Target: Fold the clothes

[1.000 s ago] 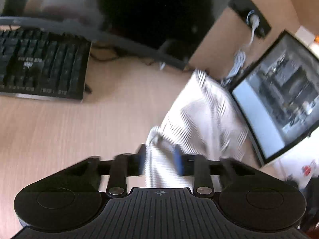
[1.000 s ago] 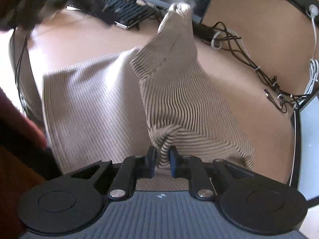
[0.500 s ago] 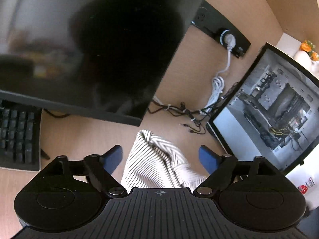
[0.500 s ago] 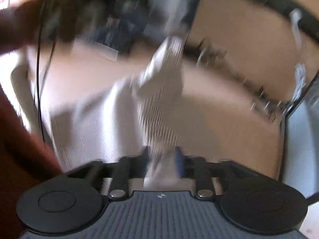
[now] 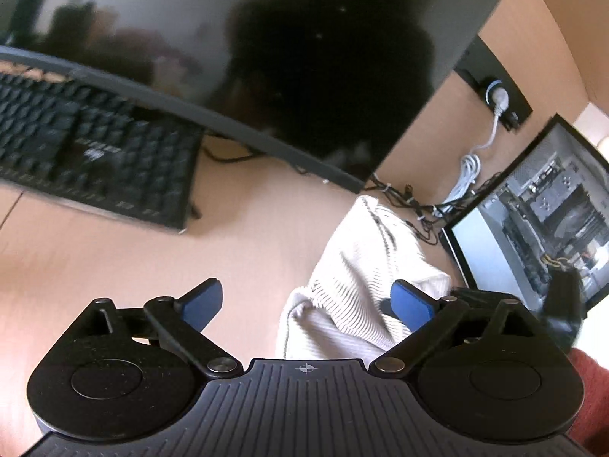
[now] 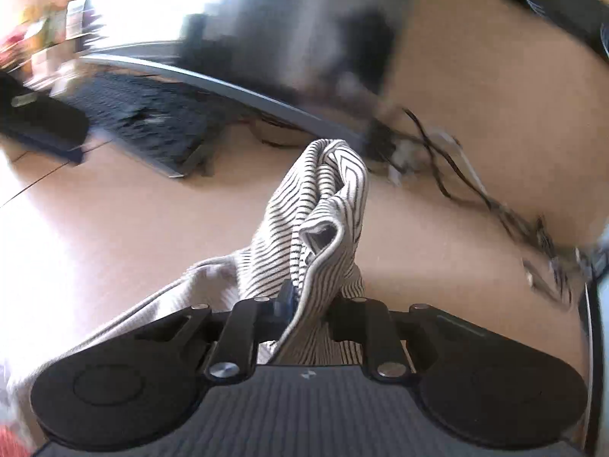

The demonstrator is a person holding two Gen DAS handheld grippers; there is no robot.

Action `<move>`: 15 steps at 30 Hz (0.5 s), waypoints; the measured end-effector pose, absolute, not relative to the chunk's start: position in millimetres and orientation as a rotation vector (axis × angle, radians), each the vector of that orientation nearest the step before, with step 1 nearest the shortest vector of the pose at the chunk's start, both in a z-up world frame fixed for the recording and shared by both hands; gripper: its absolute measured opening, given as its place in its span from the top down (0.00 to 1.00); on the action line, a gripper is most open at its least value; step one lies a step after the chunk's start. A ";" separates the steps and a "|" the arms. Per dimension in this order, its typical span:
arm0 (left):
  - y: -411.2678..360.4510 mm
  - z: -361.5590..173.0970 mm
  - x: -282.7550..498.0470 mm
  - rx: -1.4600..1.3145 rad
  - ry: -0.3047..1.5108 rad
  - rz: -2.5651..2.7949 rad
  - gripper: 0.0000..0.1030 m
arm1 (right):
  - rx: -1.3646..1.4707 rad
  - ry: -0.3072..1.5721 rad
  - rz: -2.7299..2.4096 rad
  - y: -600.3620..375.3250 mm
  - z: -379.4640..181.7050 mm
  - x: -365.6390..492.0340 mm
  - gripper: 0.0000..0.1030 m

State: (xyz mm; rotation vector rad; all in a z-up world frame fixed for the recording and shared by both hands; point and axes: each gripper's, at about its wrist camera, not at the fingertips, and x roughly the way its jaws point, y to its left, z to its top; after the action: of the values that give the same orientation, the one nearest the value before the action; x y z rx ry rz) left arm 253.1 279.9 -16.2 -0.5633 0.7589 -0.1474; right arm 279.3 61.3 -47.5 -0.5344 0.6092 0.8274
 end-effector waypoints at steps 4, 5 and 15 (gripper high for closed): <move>295.6 -27.3 248.4 -0.633 0.792 -0.157 0.03 | -0.733 0.578 0.983 52.4 -49.3 212.1 0.84; 295.1 -29.6 250.5 -0.638 0.805 -0.168 0.03 | -0.750 0.592 1.007 49.8 -53.7 201.2 0.82; 245.0 -63.2 275.8 -0.570 0.992 -0.359 0.02 | -0.320 0.756 0.847 -47.5 -4.5 194.1 0.44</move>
State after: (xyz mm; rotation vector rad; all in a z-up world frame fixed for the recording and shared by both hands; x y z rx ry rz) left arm 275.8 245.0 -63.2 -0.5705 0.9920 -0.3592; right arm 194.1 -47.5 -4.5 -0.3201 0.7564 0.8470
